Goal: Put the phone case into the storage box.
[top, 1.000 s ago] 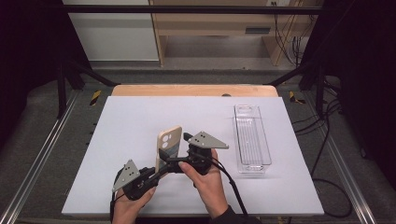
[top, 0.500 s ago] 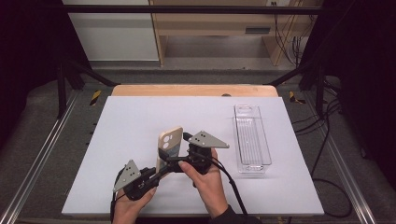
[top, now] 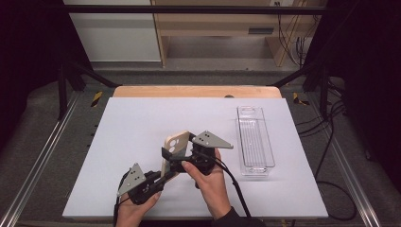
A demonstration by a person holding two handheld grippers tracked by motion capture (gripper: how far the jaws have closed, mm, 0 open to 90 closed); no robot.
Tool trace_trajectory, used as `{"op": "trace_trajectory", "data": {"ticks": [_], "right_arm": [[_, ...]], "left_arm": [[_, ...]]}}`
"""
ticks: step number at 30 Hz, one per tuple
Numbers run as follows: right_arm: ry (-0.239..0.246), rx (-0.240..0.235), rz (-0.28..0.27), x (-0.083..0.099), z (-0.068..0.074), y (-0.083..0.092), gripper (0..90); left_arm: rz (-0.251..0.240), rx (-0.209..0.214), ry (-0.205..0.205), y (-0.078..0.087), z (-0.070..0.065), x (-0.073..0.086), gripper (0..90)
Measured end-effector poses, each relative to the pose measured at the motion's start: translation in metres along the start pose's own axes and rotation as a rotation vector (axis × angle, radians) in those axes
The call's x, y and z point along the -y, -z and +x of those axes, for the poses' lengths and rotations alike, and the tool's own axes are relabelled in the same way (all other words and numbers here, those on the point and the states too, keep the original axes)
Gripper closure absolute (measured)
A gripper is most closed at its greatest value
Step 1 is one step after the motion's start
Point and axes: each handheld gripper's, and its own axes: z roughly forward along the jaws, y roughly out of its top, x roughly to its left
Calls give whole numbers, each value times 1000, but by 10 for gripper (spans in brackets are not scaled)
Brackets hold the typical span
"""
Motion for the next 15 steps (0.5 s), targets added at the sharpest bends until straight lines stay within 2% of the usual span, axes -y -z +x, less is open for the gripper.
{"op": "trace_trajectory", "data": {"ticks": [8, 15], "right_arm": [[-22, 19, -15, -2, -2, 1, 24], [-9, 25, -7, -3, 1, -1, 61]], "left_arm": [[6, 8, -7, -2, -2, 0, 847], [9, 10, -8, -2, -2, 1, 847]]}}
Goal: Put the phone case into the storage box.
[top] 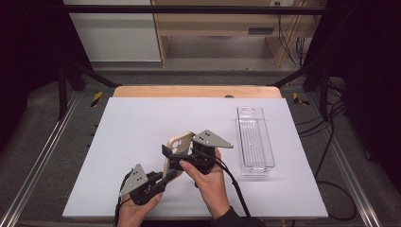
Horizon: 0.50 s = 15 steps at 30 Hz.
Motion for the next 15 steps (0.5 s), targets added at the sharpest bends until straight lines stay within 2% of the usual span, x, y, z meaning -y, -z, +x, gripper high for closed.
{"op": "trace_trajectory", "data": {"ticks": [7, 15], "right_arm": [[-15, 10, 9, 0, 0, 0, 95], [-40, 44, 55, 0, 0, -1, 109]], "left_arm": [[6, 5, 5, -1, 0, 1, 846], [25, -2, 17, -2, 2, 5, 844]]}}
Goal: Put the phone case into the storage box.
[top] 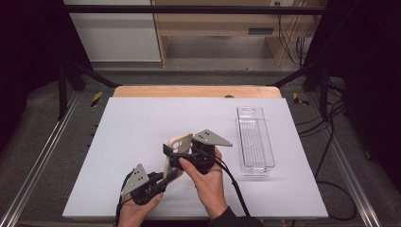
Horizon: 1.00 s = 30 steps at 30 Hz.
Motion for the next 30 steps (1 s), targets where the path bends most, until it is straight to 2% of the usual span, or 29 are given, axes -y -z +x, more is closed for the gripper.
{"op": "trace_trajectory", "data": {"ticks": [5, 8, 11, 14, 17, 23, 30], "right_arm": [[-2, 5, 28, -2, 0, -2, 115], [-7, 15, 32, -7, -4, -2, 115], [34, 45, 38, -17, -9, -2, 115], [88, 102, 50, -27, -21, -4, 115], [111, 125, 56, -33, -32, -5, 115], [152, 171, 70, -44, -51, -2, 116], [148, 226, 11, -60, -67, 9, 118]], "left_arm": [[2, 5, 21, -1, 2, 2, 817], [3, -14, 53, -2, 6, 4, 641], [-3, -52, 59, -1, 7, 3, 462], [-4, -76, 58, 3, 11, 2, 375], [-4, -115, 48, 10, 16, 0, 318], [-9, -184, 57, 25, 27, -2, 240], [21, -296, 45, 42, 42, 0, 176]]}}
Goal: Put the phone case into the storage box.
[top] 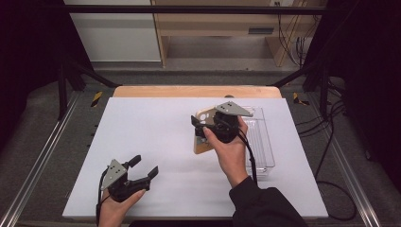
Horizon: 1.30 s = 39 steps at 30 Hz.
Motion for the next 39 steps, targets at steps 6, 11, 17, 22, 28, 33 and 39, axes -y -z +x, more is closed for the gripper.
{"op": "trace_trajectory", "data": {"ticks": [6, 11, 17, 22, 28, 33, 39], "right_arm": [[1, 6, -28, -18, -16, 9, 119], [26, 34, -53, -37, -30, 15, 119], [8, 64, -67, -52, -55, 22, 119], [12, 101, -82, -66, -79, 30, 118], [1, 144, -82, -75, -104, 35, 118], [6, 185, -79, -75, -119, 37, 118], [8, 220, -86, -72, -131, 35, 118]], "left_arm": [[-3, -62, -23, 9, 11, 0, 108], [-16, -91, -25, 13, 18, -2, 64], [-34, -110, 1, 18, 28, -2, 59], [-32, -120, 3, 19, 32, -2, 53], [-41, -103, -3, 16, 27, -2, 48], [-66, -107, -18, 20, 29, -3, 41], [-58, -102, 1, 19, 34, -1, 39]]}}
